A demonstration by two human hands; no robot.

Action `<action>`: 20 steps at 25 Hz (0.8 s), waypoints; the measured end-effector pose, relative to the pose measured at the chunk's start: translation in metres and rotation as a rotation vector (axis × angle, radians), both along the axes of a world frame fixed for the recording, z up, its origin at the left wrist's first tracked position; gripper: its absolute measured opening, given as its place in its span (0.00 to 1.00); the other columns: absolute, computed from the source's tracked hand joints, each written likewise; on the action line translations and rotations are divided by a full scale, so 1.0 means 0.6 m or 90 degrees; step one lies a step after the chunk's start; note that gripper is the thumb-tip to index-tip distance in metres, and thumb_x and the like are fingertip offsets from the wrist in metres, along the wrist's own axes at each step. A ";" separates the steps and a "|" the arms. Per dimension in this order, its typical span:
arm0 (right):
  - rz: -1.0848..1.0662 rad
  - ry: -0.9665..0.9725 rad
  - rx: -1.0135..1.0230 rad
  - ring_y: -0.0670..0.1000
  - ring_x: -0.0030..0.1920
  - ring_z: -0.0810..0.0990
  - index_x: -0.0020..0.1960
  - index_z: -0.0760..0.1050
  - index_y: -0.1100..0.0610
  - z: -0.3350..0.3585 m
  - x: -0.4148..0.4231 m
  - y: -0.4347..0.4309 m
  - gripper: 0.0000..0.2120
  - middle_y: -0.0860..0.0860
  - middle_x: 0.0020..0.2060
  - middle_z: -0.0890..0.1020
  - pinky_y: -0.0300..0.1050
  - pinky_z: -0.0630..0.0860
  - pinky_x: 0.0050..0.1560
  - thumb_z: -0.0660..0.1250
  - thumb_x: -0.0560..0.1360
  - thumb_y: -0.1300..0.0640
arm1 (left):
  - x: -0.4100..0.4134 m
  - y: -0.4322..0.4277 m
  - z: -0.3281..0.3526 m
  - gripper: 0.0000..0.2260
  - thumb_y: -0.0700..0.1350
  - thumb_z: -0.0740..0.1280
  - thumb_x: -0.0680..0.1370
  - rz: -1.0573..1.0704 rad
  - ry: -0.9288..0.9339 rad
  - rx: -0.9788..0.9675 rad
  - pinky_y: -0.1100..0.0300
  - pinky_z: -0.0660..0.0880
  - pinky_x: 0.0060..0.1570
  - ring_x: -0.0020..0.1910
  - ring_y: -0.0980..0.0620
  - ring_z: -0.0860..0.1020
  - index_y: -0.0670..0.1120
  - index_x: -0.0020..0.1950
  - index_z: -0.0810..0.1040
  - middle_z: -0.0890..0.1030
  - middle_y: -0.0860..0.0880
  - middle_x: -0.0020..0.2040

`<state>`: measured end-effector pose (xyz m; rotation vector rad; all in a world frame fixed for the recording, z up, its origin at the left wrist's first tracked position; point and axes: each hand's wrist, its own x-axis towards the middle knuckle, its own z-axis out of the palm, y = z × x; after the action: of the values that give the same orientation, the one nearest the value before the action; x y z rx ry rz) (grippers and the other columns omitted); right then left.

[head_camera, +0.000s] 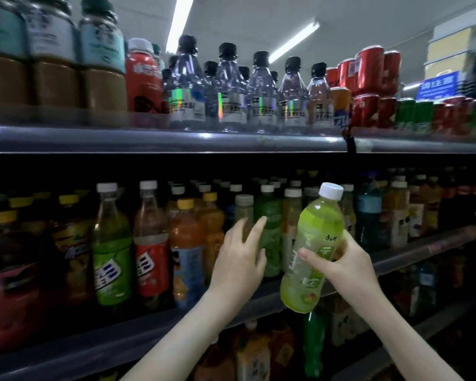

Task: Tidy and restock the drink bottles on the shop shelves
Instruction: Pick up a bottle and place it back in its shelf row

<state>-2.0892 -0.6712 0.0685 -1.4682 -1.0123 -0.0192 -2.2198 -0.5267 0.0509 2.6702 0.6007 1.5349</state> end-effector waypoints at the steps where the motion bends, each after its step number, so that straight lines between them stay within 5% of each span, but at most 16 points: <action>1: -0.011 0.004 0.009 0.36 0.41 0.80 0.50 0.76 0.48 0.002 0.028 -0.003 0.18 0.42 0.42 0.83 0.33 0.72 0.39 0.78 0.64 0.51 | 0.030 -0.002 0.005 0.27 0.41 0.68 0.76 -0.002 0.001 0.015 0.50 0.71 0.62 0.69 0.40 0.67 0.49 0.74 0.65 0.68 0.38 0.69; 7: -0.029 0.023 0.072 0.43 0.45 0.80 0.49 0.75 0.49 0.009 0.204 -0.016 0.16 0.45 0.43 0.83 0.39 0.73 0.42 0.78 0.65 0.53 | 0.190 -0.002 0.019 0.32 0.45 0.74 0.69 0.127 -0.021 0.114 0.42 0.70 0.60 0.59 0.36 0.75 0.49 0.71 0.69 0.75 0.35 0.61; 10: 0.011 0.005 0.073 0.41 0.45 0.80 0.49 0.76 0.49 0.010 0.284 -0.021 0.16 0.44 0.43 0.83 0.37 0.73 0.41 0.77 0.65 0.53 | 0.251 0.000 0.042 0.33 0.55 0.69 0.73 0.275 0.009 0.081 0.33 0.46 0.67 0.68 0.34 0.67 0.53 0.76 0.60 0.70 0.34 0.67; 13: 0.077 -0.024 0.053 0.37 0.42 0.80 0.50 0.75 0.49 0.011 0.343 -0.023 0.17 0.44 0.43 0.83 0.31 0.73 0.39 0.77 0.65 0.54 | 0.291 0.000 0.056 0.37 0.60 0.59 0.77 0.361 0.083 -0.014 0.37 0.25 0.62 0.75 0.41 0.50 0.55 0.77 0.40 0.61 0.40 0.74; 15: 0.126 -0.039 0.048 0.36 0.41 0.80 0.50 0.74 0.49 0.009 0.363 -0.023 0.17 0.44 0.42 0.82 0.28 0.73 0.37 0.77 0.66 0.57 | 0.304 0.001 0.063 0.41 0.58 0.63 0.75 0.350 0.034 -0.075 0.39 0.31 0.68 0.74 0.42 0.52 0.52 0.78 0.40 0.65 0.41 0.72; 20: 0.232 -0.037 0.090 0.37 0.43 0.80 0.50 0.74 0.50 -0.009 0.364 -0.020 0.18 0.44 0.41 0.82 0.27 0.73 0.39 0.77 0.66 0.59 | 0.274 -0.045 0.008 0.36 0.54 0.72 0.71 0.182 -0.191 -0.137 0.49 0.66 0.64 0.63 0.46 0.70 0.43 0.73 0.62 0.74 0.46 0.62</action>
<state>-1.8710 -0.6834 0.0630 -1.1442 -1.2876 0.1263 -2.0557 -0.5538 0.0555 2.2139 1.0910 1.7703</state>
